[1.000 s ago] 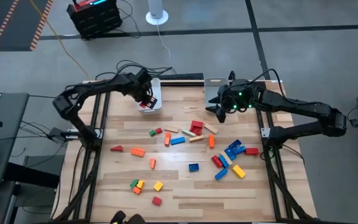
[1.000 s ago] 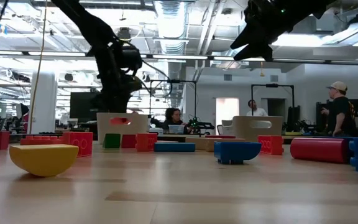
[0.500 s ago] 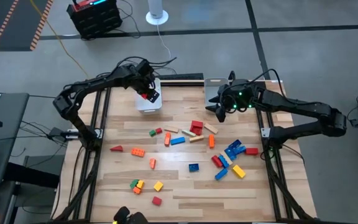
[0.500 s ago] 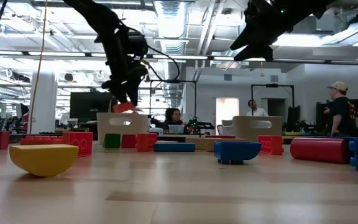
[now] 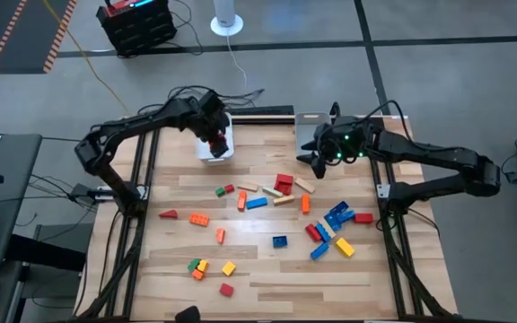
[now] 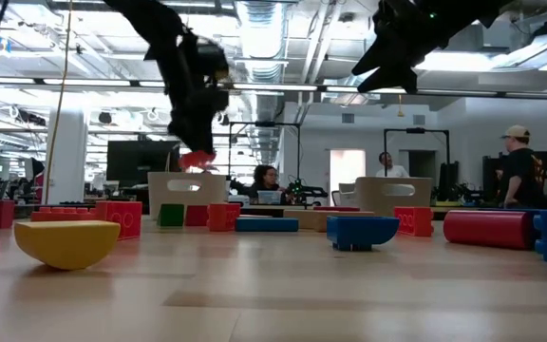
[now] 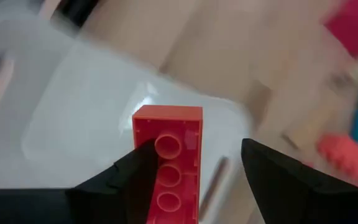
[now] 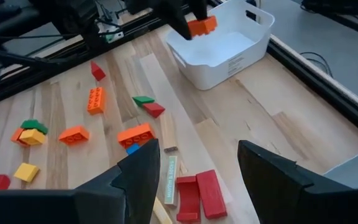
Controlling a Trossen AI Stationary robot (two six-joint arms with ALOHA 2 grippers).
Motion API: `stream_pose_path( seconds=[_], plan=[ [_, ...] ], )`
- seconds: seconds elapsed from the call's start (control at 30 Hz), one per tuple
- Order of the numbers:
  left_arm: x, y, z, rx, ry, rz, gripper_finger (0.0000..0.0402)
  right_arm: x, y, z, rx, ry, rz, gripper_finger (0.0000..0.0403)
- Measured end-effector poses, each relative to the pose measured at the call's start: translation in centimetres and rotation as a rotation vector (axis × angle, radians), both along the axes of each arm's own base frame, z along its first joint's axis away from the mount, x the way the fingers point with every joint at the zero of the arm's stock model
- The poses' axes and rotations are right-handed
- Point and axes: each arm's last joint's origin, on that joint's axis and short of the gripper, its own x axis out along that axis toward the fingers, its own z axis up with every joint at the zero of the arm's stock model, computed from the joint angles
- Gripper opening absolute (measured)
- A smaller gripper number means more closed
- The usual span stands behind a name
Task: Sort blocks by size
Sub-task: Put the orange rectangle game piece into the white bin
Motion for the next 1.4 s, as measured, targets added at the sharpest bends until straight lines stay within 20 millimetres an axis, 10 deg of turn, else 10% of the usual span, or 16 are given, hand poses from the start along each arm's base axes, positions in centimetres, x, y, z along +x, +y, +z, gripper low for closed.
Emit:
stream_pose_path(
  seconds=[0.43,0.83,1.4],
  plan=[
    [1.1,-3.1,3.2,0.363,0.007,-0.316,0.0224,1.7,0.5,1.1,-0.045,-0.161,0.039,0.0244],
    [1.1,-2.9,3.5,0.341,-0.04,-0.096,0.0224,9.7,-2.2,-3.9,0.04,-0.212,0.005,0.0244],
    [1.8,-4.1,3.5,0.312,-0.064,-0.084,0.0224,18.1,-9.1,-4.7,0.054,-0.229,-0.018,0.0244]
  ],
)
